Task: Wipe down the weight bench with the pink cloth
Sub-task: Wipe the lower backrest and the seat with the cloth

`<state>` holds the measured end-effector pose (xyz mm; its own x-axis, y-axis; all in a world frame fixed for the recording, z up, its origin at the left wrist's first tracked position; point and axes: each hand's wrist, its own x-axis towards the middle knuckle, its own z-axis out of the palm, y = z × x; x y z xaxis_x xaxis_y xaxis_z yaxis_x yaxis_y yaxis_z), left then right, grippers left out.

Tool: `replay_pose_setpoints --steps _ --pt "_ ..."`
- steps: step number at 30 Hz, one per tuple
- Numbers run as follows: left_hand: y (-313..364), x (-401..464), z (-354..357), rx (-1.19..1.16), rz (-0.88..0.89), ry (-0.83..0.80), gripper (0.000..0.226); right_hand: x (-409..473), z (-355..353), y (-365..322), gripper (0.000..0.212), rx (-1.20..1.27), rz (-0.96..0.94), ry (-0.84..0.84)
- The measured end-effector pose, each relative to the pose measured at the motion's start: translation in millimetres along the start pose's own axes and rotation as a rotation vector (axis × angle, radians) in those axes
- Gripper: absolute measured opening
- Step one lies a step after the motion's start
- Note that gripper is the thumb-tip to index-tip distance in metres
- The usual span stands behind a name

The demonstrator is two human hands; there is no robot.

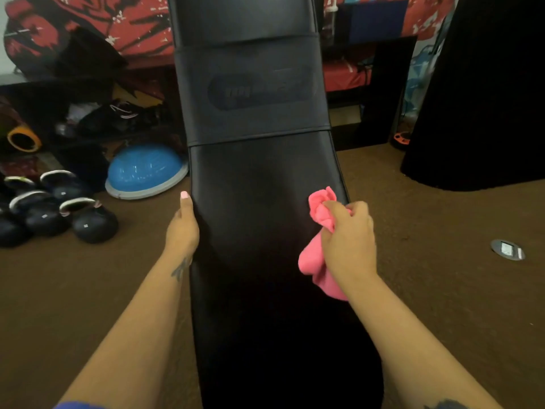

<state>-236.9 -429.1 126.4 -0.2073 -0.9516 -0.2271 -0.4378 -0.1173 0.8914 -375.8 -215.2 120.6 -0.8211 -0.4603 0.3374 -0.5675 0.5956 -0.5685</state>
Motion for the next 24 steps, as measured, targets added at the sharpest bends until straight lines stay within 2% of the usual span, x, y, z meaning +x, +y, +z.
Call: replay_pose_setpoints --steps 3,6,8,11,15,18,21,24 --pt "-1.4 -3.0 7.8 -0.16 -0.074 -0.041 0.082 8.6 -1.2 -5.4 0.038 0.043 -0.086 -0.016" --pt "-0.6 -1.5 6.3 -0.17 -0.072 -0.066 0.083 -1.3 1.6 -11.7 0.041 0.037 -0.247 -0.182" --pt "-2.2 0.3 5.9 -0.162 -0.067 -0.068 0.084 -10.6 1.1 2.1 0.043 0.019 -0.283 -0.259" --pt "-4.5 0.3 6.2 -0.147 -0.056 -0.06 0.085 -5.6 -13.0 25.6 0.031 0.046 -0.125 -0.235" --pt "-6.5 2.4 6.6 -0.153 -0.062 -0.056 0.087 13.3 -14.6 20.1 0.046 -0.118 -0.224 -0.1" --pt "-8.6 3.7 7.4 -0.161 -0.057 -0.046 0.086 12.0 -11.7 4.6 0.056 -0.21 -0.3 -0.219" --pt "-9.7 3.7 8.9 -0.167 -0.04 -0.046 0.085 -3.0 -12.2 22.3 0.059 -0.313 -0.416 -0.305" --pt "-8.2 3.4 2.6 -0.225 -0.081 -0.124 0.09 -4.8 -21.4 45.1 0.053 -0.244 -0.338 -0.247"
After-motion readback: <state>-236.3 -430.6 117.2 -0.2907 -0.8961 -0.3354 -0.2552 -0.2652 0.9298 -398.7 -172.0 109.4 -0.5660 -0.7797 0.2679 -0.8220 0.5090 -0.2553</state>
